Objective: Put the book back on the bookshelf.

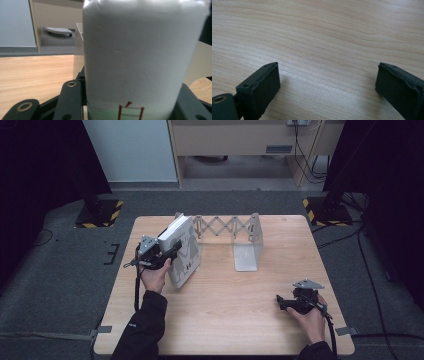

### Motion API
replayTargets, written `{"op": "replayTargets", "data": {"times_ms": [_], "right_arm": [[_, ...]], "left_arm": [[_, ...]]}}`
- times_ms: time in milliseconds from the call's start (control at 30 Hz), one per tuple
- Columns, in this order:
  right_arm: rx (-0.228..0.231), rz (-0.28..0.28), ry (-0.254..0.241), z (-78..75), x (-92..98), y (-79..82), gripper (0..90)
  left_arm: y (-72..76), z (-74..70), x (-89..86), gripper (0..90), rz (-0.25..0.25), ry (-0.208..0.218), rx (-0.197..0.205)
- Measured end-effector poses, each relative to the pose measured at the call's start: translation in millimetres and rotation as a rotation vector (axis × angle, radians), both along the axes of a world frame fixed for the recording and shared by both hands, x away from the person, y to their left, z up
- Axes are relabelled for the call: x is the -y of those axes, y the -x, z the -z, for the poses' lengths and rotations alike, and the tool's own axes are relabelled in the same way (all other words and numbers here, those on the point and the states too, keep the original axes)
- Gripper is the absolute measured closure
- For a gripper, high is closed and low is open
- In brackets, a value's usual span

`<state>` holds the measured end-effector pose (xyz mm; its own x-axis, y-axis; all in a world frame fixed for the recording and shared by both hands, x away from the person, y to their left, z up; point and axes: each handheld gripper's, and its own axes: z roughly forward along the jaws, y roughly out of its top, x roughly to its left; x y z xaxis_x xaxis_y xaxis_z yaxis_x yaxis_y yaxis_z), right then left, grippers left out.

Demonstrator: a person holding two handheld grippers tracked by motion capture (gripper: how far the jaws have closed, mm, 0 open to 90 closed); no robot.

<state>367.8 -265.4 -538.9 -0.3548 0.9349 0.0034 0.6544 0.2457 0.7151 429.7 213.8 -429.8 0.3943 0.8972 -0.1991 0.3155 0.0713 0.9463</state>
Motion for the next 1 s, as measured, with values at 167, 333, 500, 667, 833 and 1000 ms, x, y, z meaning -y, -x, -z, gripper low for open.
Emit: {"op": "replayTargets", "data": {"times_ms": [167,333,500,667,833,1000], "right_arm": [[0.000,0.000,0.000,0.0,0.0,0.0,5.9],[0.000,0.000,0.000,0.0,0.0,0.0,5.9],[0.000,0.000,0.000,0.0,0.0,0.0,5.9],[-0.002,0.002,-0.002,-0.1,-0.1,0.1,5.9],[-0.002,0.002,-0.002,-0.1,-0.1,0.0,5.9],[0.000,0.000,0.000,0.0,0.0,0.0,5.9]], "left_arm": [[9.7,4.6,1.0,52.0,-0.002,-0.015,0.005],[17.2,7.7,1.4,51.9,0.002,-0.039,-0.005],[21.8,12.0,1.4,51.8,-0.007,-0.041,-0.002],[25.2,11.8,10.4,51.9,-0.010,-0.089,0.020],[26.2,13.9,19.0,52.0,-0.043,-0.112,0.048],[21.3,16.0,23.8,52.0,-0.063,-0.116,0.067]]}}
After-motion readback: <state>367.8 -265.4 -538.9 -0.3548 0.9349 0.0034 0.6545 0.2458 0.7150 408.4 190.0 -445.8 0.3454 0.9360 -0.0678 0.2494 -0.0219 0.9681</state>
